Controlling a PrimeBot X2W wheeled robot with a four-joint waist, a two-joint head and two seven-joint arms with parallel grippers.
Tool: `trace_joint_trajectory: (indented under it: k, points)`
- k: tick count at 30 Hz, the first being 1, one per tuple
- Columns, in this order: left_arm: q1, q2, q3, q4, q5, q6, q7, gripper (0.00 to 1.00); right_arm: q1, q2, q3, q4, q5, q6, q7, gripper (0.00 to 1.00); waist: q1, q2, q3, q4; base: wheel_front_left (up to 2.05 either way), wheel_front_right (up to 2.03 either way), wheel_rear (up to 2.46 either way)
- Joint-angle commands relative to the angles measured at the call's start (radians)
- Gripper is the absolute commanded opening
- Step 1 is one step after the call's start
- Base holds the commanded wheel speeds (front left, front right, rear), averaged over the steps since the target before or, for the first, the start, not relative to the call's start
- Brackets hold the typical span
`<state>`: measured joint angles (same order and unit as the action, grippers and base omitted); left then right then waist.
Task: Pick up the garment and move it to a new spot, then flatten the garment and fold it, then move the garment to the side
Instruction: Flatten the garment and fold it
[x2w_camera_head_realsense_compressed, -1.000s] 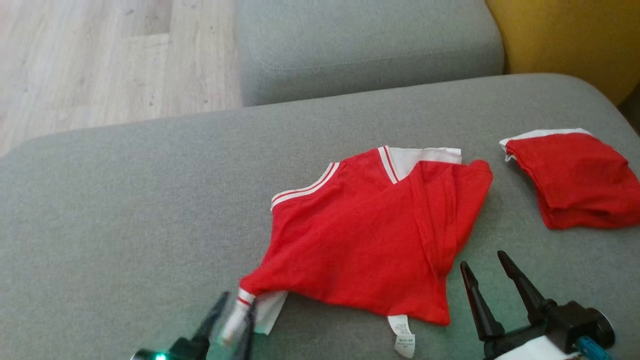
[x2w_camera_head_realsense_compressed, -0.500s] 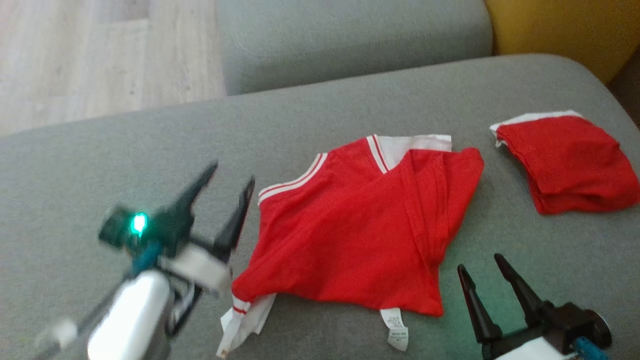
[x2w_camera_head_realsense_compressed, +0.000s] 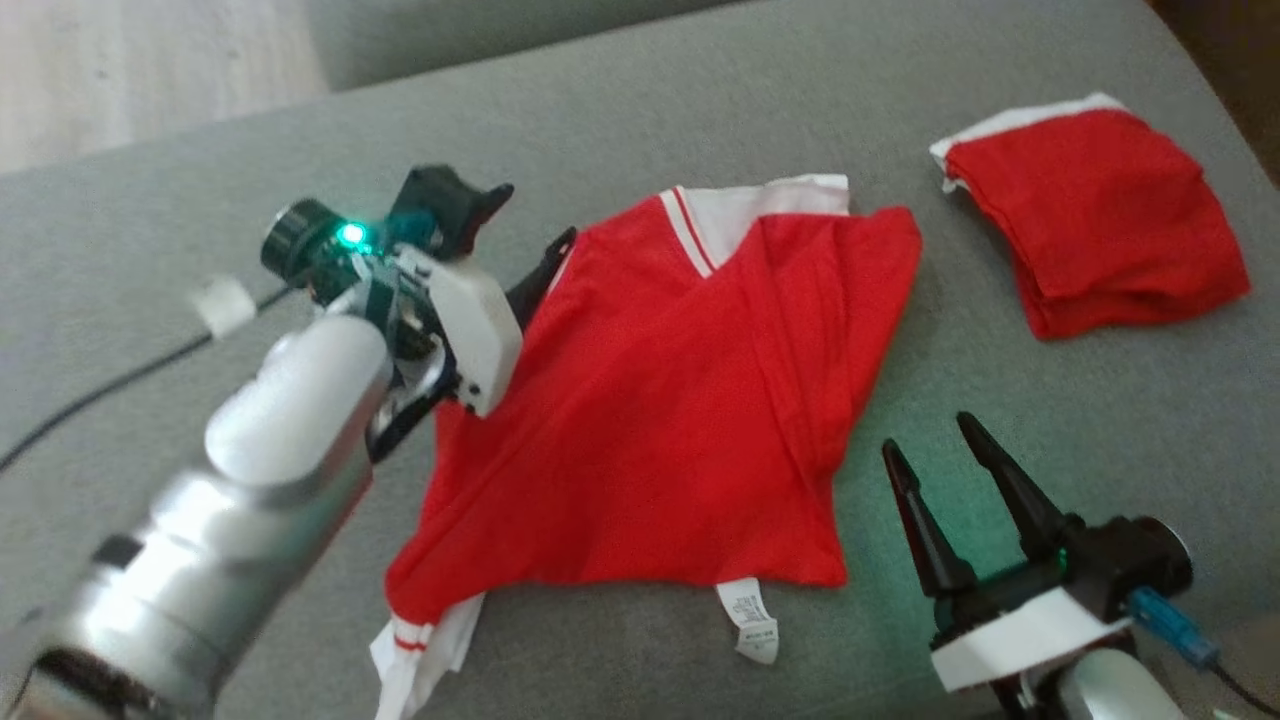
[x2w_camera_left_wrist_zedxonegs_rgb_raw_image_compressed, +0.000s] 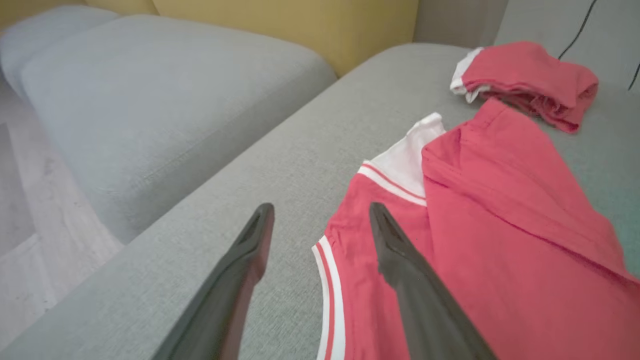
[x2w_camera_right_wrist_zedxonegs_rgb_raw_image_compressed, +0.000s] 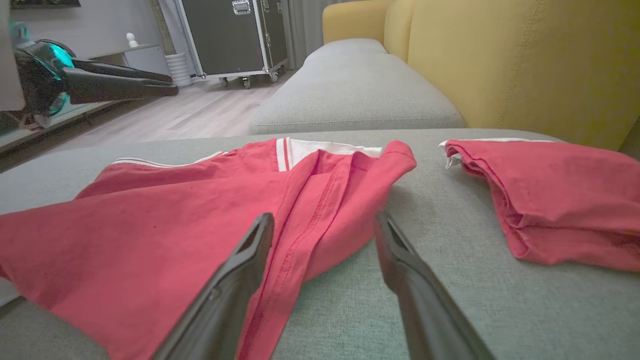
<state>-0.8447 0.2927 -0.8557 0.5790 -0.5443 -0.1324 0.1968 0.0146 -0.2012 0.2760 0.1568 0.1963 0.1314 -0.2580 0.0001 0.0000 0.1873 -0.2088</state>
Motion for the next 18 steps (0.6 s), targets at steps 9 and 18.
trace_joint_trajectory:
  k: [9,18]
  points:
    - [-0.211,-0.008,-0.080,0.232,-0.144,0.002,0.129,1.00,-0.109,-0.013,0.052,-0.025,0.023,-0.001,-0.004,1.00,-0.0001,0.0000,0.126,-0.099,0.00,0.00,0.00]
    - [-0.208,-0.009,-0.171,0.229,-0.396,0.002,0.236,0.27,-0.127,0.005,0.052,-0.023,0.024,-0.001,-0.004,1.00,-0.0001,0.0000,0.150,-0.132,0.00,0.00,0.00]
